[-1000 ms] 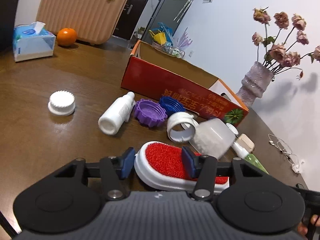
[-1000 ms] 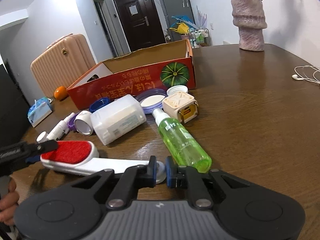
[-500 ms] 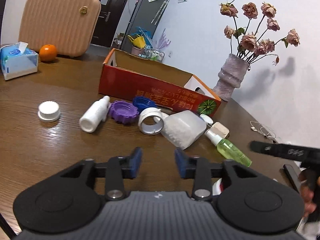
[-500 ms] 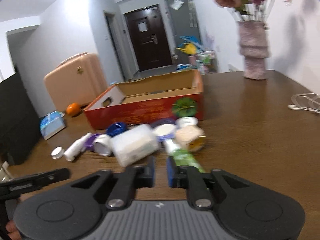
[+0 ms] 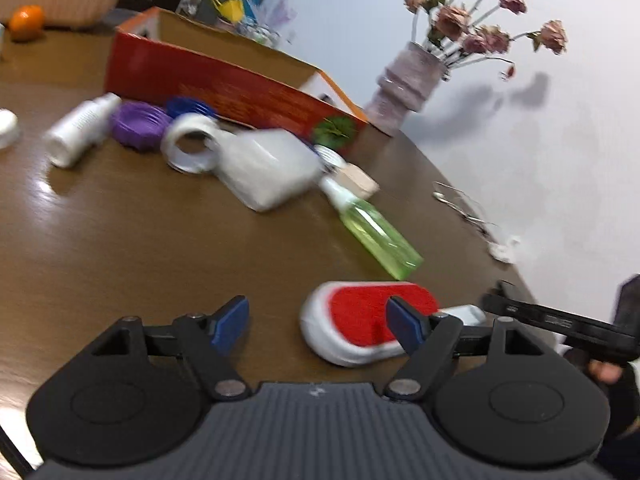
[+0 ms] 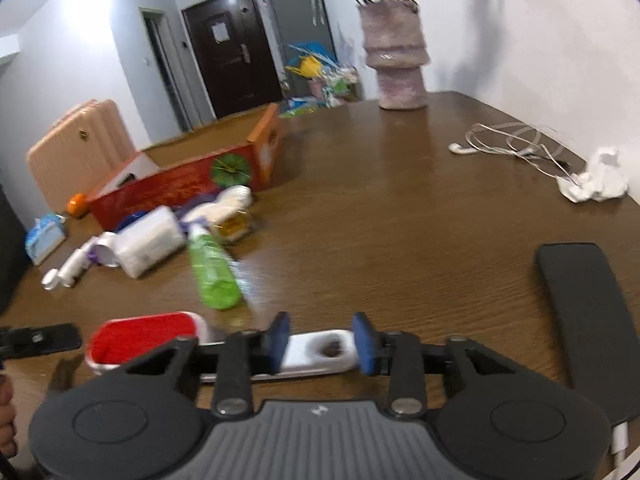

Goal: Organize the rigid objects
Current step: 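Carry the lint brush with the left tool into the cardboard box and release, then withdraw the left tool from the box back toward the table objects, then grasp the white ridged cap with the left tool while the right tool grasps the white spray bottle, then lower the cap into the box with the left tool while the right tool places the spray bottle, then withdraw both tools from the box back toward the table objects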

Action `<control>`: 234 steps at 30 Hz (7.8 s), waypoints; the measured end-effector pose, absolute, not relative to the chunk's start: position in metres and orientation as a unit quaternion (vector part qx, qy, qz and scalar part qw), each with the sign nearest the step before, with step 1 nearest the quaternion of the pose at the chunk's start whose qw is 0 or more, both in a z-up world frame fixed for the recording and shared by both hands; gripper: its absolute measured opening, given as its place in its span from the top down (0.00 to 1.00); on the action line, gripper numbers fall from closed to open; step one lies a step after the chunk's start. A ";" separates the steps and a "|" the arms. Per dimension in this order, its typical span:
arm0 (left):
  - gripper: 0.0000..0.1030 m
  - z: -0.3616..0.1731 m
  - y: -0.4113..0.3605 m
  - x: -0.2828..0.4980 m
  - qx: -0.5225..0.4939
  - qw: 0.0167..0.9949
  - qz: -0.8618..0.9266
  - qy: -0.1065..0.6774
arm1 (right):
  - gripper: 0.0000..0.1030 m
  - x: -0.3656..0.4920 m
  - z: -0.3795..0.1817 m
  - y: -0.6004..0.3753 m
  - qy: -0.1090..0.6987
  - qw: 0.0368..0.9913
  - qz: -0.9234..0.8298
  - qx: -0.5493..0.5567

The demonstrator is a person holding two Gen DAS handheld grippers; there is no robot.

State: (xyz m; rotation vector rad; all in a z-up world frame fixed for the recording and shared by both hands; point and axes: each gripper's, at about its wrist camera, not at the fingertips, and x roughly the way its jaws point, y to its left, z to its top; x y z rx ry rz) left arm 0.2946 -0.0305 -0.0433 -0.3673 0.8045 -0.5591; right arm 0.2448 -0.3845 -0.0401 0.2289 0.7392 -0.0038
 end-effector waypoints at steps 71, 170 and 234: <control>0.08 0.033 0.026 0.242 0.014 0.982 -0.068 0.174 | 0.34 0.267 0.026 -0.264 0.194 0.975 0.103 -0.021; 0.57 -0.019 -0.033 0.708 0.083 0.899 -0.061 0.426 | 0.82 0.680 -0.005 -0.240 0.286 0.956 0.007 -0.068; 0.11 -0.025 0.028 0.155 -0.009 0.968 -0.045 0.248 | 0.14 0.180 -0.018 -0.247 0.216 0.975 0.056 0.015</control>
